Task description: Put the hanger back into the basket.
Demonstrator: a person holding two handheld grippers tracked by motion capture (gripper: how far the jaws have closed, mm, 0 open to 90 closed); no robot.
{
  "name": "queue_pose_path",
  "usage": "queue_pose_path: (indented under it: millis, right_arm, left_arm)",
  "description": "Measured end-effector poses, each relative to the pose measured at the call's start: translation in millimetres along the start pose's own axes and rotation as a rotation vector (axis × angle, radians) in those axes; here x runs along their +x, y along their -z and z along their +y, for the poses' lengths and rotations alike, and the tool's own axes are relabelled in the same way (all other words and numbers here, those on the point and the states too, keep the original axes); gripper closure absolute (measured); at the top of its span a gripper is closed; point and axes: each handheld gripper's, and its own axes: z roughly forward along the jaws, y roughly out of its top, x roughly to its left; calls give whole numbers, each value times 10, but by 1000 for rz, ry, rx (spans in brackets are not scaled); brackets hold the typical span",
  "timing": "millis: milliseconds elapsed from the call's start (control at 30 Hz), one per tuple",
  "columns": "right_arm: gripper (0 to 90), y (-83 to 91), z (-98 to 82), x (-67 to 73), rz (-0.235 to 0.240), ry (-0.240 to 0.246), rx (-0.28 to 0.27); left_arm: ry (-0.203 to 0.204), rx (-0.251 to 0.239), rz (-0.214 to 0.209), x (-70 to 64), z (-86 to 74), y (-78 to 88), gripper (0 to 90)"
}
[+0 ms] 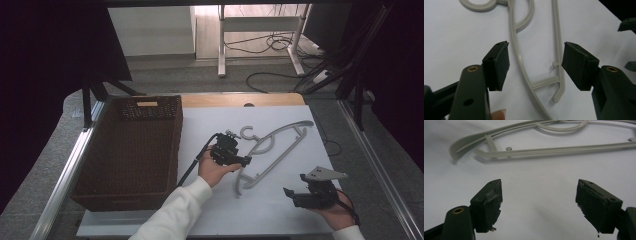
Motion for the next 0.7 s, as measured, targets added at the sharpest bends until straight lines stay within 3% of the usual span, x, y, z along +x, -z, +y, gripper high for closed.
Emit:
queue_pose_path:
  millis: [700]
  right_arm:
    - [221,-17,-17,-14,-10,5,14]
  left_arm:
    - [32,79,17,76,73,-412,477]
